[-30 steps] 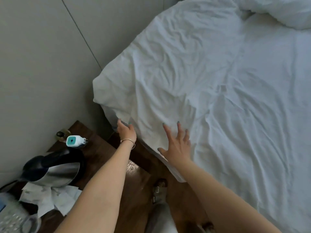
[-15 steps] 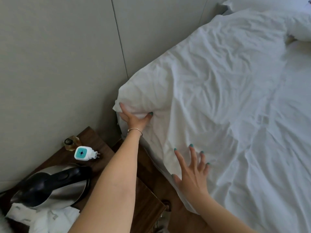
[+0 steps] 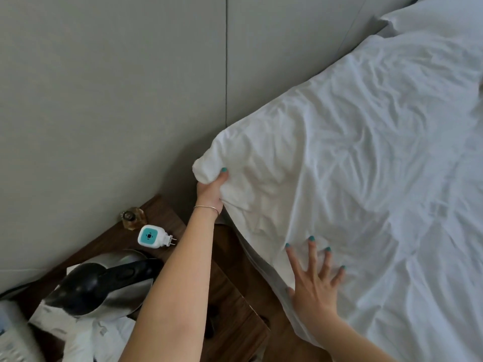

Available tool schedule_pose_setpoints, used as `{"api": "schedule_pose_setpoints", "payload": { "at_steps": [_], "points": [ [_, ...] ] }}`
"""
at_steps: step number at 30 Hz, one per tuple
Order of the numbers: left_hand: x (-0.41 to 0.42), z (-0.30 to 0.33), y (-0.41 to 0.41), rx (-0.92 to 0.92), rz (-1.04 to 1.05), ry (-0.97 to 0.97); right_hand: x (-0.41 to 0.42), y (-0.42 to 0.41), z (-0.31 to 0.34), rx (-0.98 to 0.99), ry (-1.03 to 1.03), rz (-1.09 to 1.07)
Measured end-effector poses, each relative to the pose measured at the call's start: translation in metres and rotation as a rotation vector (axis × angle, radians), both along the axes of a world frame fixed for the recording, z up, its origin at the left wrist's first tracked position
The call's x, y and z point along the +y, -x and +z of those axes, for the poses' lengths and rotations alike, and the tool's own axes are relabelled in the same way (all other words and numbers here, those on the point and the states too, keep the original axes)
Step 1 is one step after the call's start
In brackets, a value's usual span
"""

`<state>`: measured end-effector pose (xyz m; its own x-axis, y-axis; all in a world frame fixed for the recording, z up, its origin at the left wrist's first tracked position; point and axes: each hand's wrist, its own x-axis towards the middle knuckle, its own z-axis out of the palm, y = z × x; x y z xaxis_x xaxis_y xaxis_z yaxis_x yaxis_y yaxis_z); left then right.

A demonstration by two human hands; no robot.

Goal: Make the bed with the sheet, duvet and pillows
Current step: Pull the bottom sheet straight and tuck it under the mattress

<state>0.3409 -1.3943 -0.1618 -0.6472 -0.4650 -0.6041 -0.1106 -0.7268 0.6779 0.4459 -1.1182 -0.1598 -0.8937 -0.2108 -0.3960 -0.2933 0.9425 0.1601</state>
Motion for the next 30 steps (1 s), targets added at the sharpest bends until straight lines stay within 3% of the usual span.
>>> {"api": "schedule_pose_setpoints", "payload": {
  "at_steps": [6, 10, 14, 16, 18, 19, 22, 25, 27, 28, 30],
  "points": [
    [-0.016, 0.03, -0.015, 0.013, -0.097, 0.176, -0.003, 0.006, 0.012, -0.055, 0.015, -0.003],
    [-0.031, 0.056, -0.04, -0.228, -0.009, 0.686, -0.011, 0.009, 0.035, -0.129, 0.056, -0.031],
    [-0.041, 0.077, -0.057, -0.38, 0.079, 0.881, -0.012, 0.002, 0.049, -0.178, 0.198, -0.064],
    [-0.045, 0.081, -0.063, -0.612, 0.059, 0.868, -0.011, 0.0, 0.048, -0.222, 0.274, -0.081],
    [-0.031, 0.081, -0.064, -0.882, -0.146, 1.026, -0.007, 0.005, 0.041, -0.3, 0.361, -0.082],
    [-0.018, 0.079, -0.061, -0.877, -0.257, 1.219, -0.003, 0.008, 0.036, -0.339, 0.384, -0.075],
    [0.048, 0.072, -0.046, -0.376, -0.505, 1.78, 0.013, 0.011, 0.024, -0.297, 0.239, 0.024],
    [0.129, 0.055, -0.043, 0.217, -0.898, 2.022, 0.041, 0.006, 0.023, -0.135, 0.109, 0.114],
    [0.172, 0.042, -0.048, 0.436, -1.279, 2.14, 0.071, -0.002, 0.016, 0.04, 0.137, 0.139],
    [0.183, 0.036, -0.049, 0.395, -1.515, 2.138, 0.084, -0.005, 0.018, 0.086, 0.146, 0.059],
    [0.187, 0.019, -0.049, 0.026, -1.876, 2.017, 0.115, -0.014, 0.019, 0.085, 0.15, -0.267]
  ]
}}
